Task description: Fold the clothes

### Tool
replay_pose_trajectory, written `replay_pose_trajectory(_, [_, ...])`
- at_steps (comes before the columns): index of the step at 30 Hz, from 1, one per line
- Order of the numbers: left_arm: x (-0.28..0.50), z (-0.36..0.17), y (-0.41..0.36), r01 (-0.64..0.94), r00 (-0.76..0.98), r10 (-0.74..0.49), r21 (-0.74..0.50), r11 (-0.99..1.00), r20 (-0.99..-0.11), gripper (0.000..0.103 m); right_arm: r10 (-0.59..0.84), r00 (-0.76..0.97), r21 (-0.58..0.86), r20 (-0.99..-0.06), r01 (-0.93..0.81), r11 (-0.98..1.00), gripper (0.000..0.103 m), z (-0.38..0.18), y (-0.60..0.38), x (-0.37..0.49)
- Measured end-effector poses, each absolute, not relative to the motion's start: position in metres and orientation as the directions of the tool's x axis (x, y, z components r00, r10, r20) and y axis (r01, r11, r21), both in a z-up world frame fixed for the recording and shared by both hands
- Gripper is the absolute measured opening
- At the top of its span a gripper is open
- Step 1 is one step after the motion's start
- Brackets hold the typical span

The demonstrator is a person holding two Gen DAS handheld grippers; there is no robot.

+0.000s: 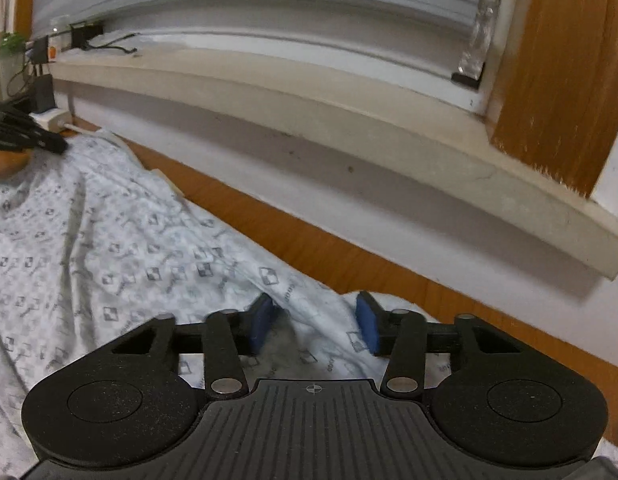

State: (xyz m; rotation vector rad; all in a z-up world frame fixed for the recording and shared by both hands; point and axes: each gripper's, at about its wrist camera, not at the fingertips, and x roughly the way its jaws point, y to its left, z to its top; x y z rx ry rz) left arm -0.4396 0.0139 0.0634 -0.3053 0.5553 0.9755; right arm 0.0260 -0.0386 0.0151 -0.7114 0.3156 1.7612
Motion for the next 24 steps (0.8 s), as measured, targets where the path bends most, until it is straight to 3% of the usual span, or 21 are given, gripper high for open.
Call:
replay_pose_trajectory(3, [-0.451, 0.067, -0.008, -0.829, 0.457, 0.662, -0.014, 0.560, -0.595, 0.006, 0.774, -0.193, -0.120, -0.603, -0.937, -0.328, 0.021, 0.018, -0.049, 0.034])
replay_pose_trajectory(6, [-0.456, 0.066, -0.017, -0.818, 0.447, 0.637, 0.002, 0.575, -0.628, 0.014, 0.770, -0.220, -0.100, -0.599, -0.933, -0.345, 0.021, 0.020, -0.058, 0.041])
replay_pose_trajectory(14, [-0.448, 0.091, 0.032, -0.821, 0.449, 0.658, 0.012, 0.571, -0.604, 0.061, 0.779, -0.204, -0.102, -0.593, -0.941, -0.323, 0.021, 0.012, -0.059, 0.043])
replay_pose_trajectory(18, [-0.423, 0.075, 0.067, -0.794, 0.444, 0.583, 0.002, 0.607, -0.680, 0.060, 0.788, -0.210, -0.084, -0.579, -0.946, -0.314, 0.021, 0.009, -0.060, 0.045])
replay_pose_trajectory(23, [-0.417, 0.063, 0.065, -0.740, 0.481, 0.541, 0.011, 0.672, -0.690, 0.050, 0.792, -0.224, -0.051, -0.568, -0.951, -0.305, 0.021, 0.007, -0.064, 0.050])
replay_pose_trajectory(24, [-0.417, 0.061, 0.063, -0.728, 0.490, 0.534, 0.014, 0.685, -0.688, 0.044, 0.791, -0.226, -0.047, -0.568, -0.951, -0.306, 0.021, 0.007, -0.064, 0.051])
